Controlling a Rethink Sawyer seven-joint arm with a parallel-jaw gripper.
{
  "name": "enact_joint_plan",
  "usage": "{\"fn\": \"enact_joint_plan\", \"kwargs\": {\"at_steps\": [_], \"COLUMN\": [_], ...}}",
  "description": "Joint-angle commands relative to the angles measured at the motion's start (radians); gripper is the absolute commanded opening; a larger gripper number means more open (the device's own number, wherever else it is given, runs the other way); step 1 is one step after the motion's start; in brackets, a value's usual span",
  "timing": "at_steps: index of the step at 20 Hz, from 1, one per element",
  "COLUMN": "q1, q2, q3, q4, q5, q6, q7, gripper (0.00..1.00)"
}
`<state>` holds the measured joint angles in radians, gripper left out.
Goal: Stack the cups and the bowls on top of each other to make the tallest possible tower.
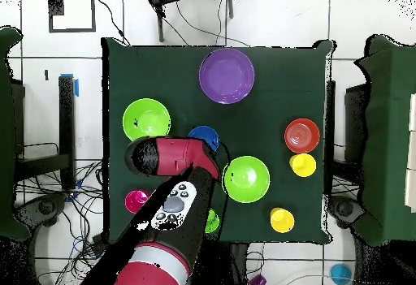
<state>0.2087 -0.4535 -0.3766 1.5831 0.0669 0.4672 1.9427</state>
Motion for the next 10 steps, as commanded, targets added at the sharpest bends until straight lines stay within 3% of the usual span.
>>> {"fn": "enact_joint_plan", "kwargs": {"at_steps": [1, 10], "q1": [-0.051, -0.045], "q2": [0.027, 0.089], "q3": [0.134, 0.128], "q4": [0.013, -0.068], "q5": [0.003, 0.015], "q6": [-0.063, -0.089], "q7": [0.106, 0.136], "gripper": [1.0, 1.0]}}
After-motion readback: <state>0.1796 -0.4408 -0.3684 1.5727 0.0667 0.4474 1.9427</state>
